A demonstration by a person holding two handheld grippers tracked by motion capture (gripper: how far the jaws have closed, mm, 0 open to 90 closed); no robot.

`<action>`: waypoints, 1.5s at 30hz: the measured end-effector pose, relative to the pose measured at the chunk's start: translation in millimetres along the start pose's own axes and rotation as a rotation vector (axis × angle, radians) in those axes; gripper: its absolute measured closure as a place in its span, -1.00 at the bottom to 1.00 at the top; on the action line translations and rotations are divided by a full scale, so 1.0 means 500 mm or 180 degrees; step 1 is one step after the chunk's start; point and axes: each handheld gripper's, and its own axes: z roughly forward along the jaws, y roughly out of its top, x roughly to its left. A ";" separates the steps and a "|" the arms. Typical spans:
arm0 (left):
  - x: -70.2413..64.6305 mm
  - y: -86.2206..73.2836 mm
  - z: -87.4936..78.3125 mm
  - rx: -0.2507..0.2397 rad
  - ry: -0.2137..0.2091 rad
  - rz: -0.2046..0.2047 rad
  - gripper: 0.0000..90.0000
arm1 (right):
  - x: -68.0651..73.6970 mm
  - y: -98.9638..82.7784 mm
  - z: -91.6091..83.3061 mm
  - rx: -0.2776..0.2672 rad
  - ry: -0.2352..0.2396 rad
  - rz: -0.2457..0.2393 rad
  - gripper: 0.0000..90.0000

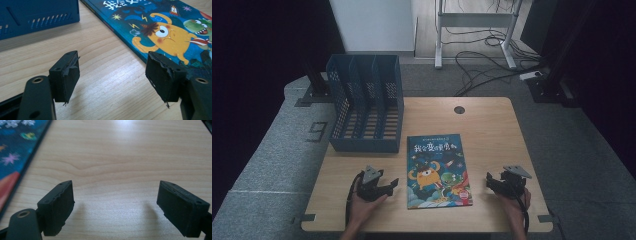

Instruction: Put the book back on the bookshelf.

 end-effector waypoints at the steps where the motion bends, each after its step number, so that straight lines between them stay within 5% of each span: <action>1: -0.001 0.000 -0.001 -0.0004 -0.0003 0.0003 -0.39 | 0.001 0.002 -0.003 -0.0041 0.0018 0.0008 -0.69; 13: -0.016 0.021 -0.022 -0.0086 -0.0071 -0.0045 -0.41 | 0.035 0.018 -0.021 -0.0193 0.0314 0.0011 -0.63; 18: -0.029 0.035 -0.018 -0.0088 -0.0091 0.0001 -0.41 | 0.064 0.032 -0.022 -0.0174 0.0431 -0.0107 -0.62; 30: -0.067 0.085 0.023 -0.0024 -0.0150 0.0117 -0.41 | 0.138 0.064 0.017 -0.0127 0.0735 -0.0265 -0.60; 37: -0.089 0.080 0.050 0.0071 -0.0166 0.0214 -0.46 | 0.153 0.054 0.018 -0.0065 0.0798 -0.0330 -0.62; 45: -0.096 0.072 0.071 0.0168 -0.0292 0.0130 -0.50 | 0.170 0.040 0.036 0.0059 0.0850 -0.0350 -0.62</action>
